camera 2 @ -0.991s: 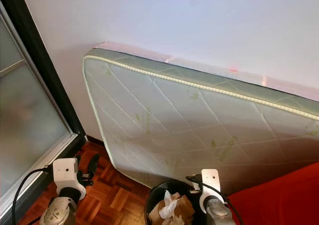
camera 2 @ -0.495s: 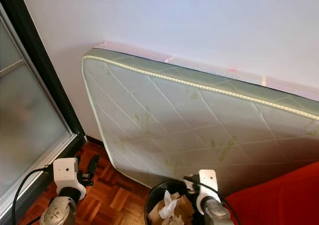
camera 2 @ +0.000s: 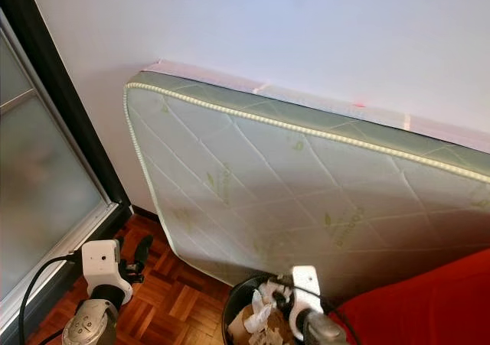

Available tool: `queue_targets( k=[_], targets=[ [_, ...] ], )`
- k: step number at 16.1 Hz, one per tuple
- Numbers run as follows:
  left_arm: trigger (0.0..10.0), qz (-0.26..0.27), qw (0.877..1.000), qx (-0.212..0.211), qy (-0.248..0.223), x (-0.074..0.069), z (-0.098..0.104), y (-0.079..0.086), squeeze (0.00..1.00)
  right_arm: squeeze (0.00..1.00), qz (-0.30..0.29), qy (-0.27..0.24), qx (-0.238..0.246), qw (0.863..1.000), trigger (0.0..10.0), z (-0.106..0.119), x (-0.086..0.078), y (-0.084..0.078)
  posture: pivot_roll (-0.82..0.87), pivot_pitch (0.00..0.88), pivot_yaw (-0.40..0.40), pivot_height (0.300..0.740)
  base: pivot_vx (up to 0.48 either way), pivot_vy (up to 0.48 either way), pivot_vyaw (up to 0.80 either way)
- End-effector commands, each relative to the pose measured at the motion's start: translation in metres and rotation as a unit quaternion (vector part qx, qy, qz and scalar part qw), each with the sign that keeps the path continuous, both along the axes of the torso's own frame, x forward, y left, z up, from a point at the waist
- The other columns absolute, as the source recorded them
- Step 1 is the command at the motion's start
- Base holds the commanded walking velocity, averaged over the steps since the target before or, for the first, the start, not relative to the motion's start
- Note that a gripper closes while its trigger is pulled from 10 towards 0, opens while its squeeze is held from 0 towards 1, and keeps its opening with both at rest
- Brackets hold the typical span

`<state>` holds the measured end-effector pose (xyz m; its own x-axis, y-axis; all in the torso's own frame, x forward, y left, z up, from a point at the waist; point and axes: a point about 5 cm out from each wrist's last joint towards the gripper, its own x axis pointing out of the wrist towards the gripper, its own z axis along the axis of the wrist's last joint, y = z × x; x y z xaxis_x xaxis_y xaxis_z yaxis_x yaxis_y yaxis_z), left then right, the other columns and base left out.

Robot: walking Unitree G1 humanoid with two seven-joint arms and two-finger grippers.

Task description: Clean up the room

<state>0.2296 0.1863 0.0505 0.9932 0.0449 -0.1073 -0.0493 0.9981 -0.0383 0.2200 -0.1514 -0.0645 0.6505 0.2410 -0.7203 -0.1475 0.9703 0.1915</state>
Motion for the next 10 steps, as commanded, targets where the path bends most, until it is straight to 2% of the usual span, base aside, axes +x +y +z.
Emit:
queue_targets(
  k=[1, 4, 10],
  targets=[
    [10.0, 0.002, 1.0, -0.006, 0.002, 0.0003, 0.0004, -0.0008, 0.0, 1.0, 0.012, 0.019, -0.003, 1.0, 10.0, -0.0045, -0.0071, -0.0009, 0.19, 0.053, -0.064, 0.74, 0.0, 0.0, 0.0],
    [10.0, 0.001, 1.0, -0.007, 0.003, 0.0009, -0.0001, -0.0011, 0.0, 1.0, 0.029, 0.034, -0.028, 0.999, 10.0, -0.009, -0.0151, -0.0076, 0.19, 0.052, -0.064, 0.74, 0.0, 0.0, 0.0],
    [10.0, 0.001, 1.0, -0.007, 0.003, 0.0026, -0.0003, -0.001, 0.0, 1.0, 0.034, 0.005, 0.008, 0.999, 10.0, -0.0049, -0.0117, -0.0053, 0.19, 0.05, -0.065, 0.74, 0.0, 0.0, 0.0]
  ],
)
